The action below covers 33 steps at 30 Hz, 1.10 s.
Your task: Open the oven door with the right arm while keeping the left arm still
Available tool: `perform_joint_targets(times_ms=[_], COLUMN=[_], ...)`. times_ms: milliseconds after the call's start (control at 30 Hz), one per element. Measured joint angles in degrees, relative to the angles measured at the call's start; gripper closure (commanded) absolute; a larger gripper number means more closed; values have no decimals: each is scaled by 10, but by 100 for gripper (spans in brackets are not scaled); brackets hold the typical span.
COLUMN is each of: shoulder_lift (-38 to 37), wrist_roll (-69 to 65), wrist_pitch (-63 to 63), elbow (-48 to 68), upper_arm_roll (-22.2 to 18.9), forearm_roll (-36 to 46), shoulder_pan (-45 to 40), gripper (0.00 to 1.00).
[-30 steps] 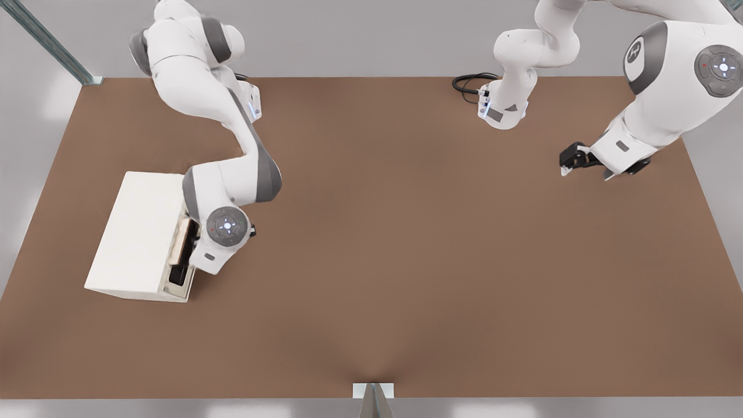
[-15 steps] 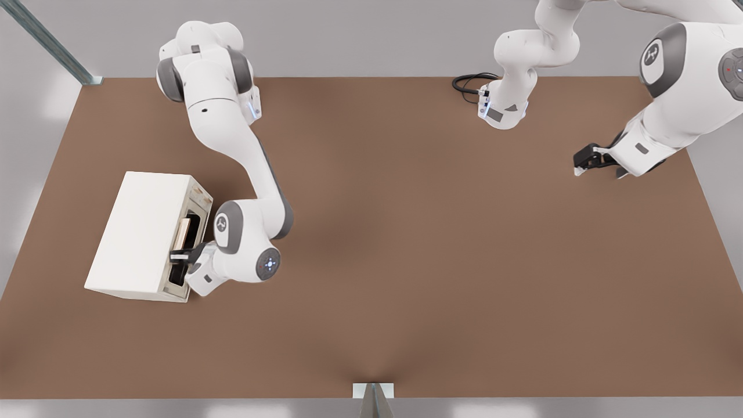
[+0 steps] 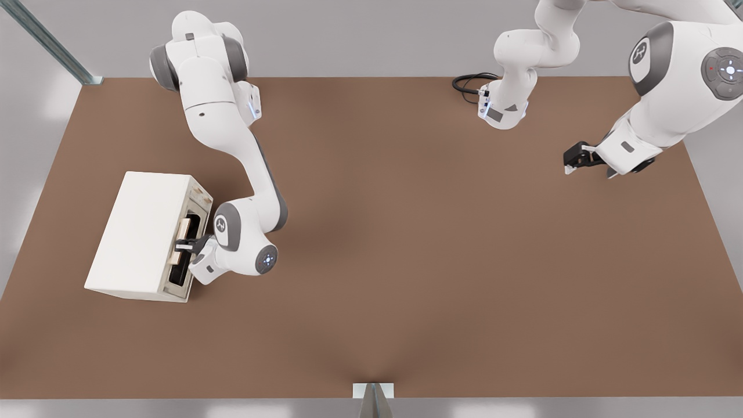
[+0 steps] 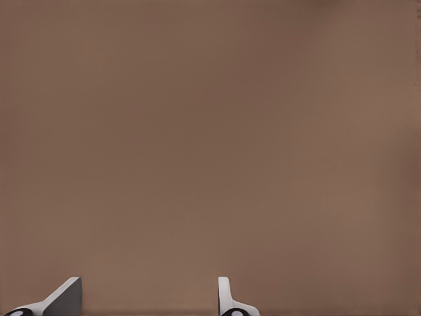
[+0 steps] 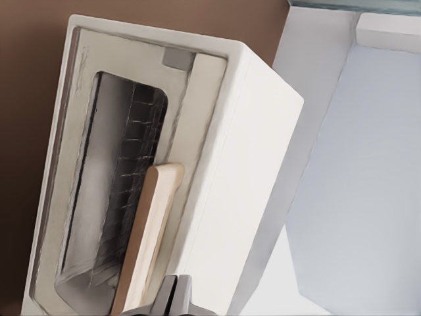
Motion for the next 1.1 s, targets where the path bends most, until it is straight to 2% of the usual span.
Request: perform_joint_targets(times_ms=[867, 1033, 1100], shoulder_lift=[18, 22, -29], wrist_roll=[69, 76, 76], wrist_pitch=[4, -2, -6], elbow=[-26, 73, 90], upper_arm_roll=[7, 19, 34], forearm_roll=[5, 94, 180], shoulder_pan=[-8, 11, -26], gripper=[79, 79, 79])
